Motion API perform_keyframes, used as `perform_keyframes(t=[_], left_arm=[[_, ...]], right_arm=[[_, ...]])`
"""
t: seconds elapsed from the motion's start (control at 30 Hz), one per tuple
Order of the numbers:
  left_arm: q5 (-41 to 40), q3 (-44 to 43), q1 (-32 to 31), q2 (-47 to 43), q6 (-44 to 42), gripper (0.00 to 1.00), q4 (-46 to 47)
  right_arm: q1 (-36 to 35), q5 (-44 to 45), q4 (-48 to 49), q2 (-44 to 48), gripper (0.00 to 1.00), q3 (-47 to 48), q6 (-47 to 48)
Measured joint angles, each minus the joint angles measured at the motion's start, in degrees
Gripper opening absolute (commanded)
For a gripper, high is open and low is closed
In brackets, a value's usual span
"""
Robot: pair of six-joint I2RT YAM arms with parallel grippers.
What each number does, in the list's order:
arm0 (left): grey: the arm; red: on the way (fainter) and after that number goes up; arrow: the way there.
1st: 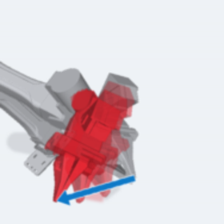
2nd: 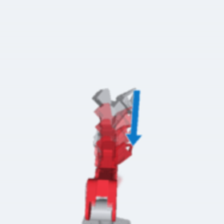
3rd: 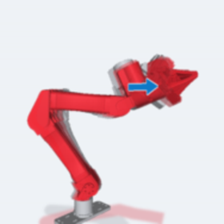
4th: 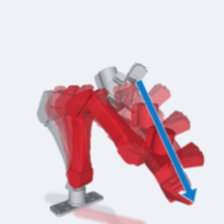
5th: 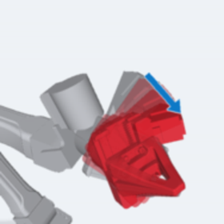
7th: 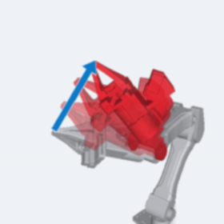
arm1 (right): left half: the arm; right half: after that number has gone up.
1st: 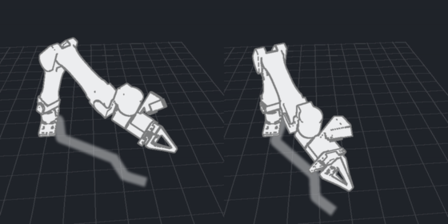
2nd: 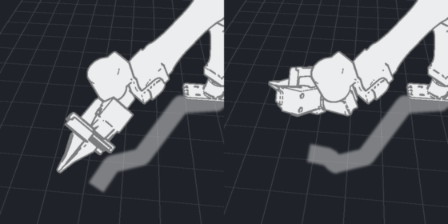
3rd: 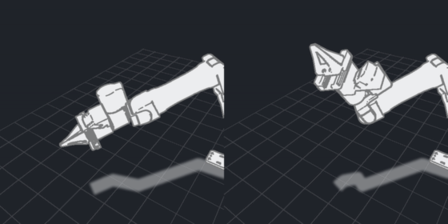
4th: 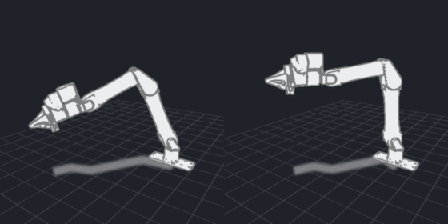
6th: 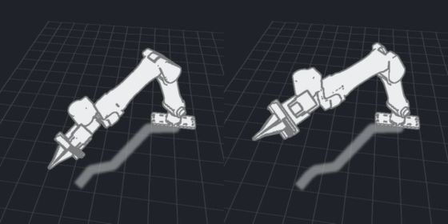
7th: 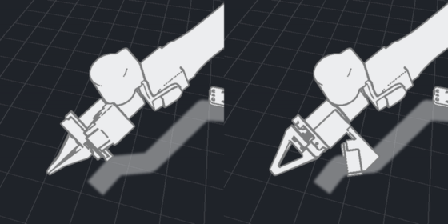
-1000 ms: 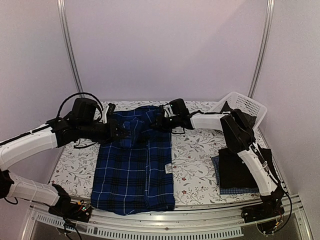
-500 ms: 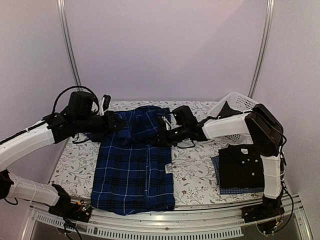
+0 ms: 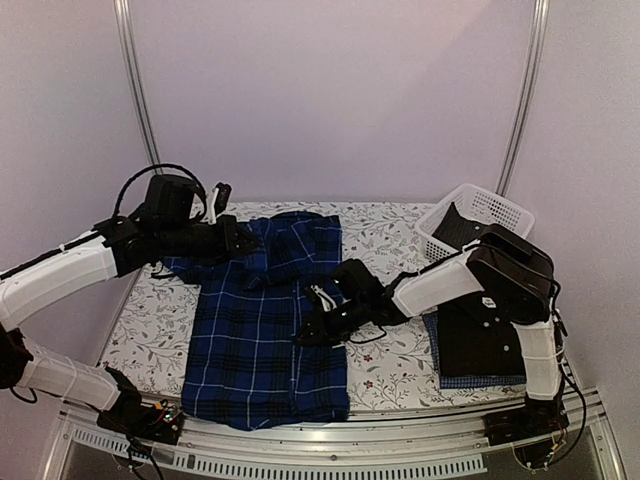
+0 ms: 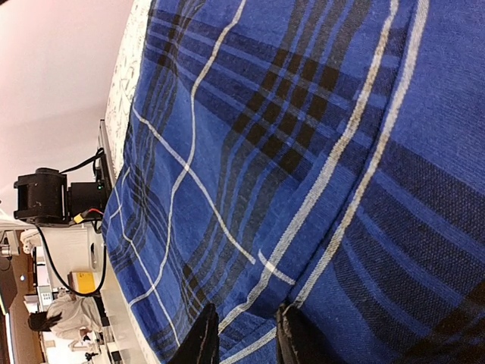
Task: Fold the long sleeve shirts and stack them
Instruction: Fold the sleeve of the 1/3-folded shirt.
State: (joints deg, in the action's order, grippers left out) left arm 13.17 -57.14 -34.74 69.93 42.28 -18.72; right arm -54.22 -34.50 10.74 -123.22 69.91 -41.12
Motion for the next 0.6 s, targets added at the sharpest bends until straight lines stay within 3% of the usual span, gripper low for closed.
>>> perform_keyframes(t=[0.23,0.37,0.6], left_arm=[[2.9,-0.6,0.0,0.4,-2.3,0.0,0.0],[6.0,-2.5,-0.4,2.1,-5.0,0.0,0.1],[10.1,-5.9,-4.5,9.7,-8.6,0.0,0.9]], right_arm=[[0.0,3.6,0.0,2.3,0.27,-1.6,0.3],[0.0,9.4,-1.8,10.8,0.31,-5.8,0.9],[0.2,27.0,-5.5,30.5,0.38,-10.5,3.7]])
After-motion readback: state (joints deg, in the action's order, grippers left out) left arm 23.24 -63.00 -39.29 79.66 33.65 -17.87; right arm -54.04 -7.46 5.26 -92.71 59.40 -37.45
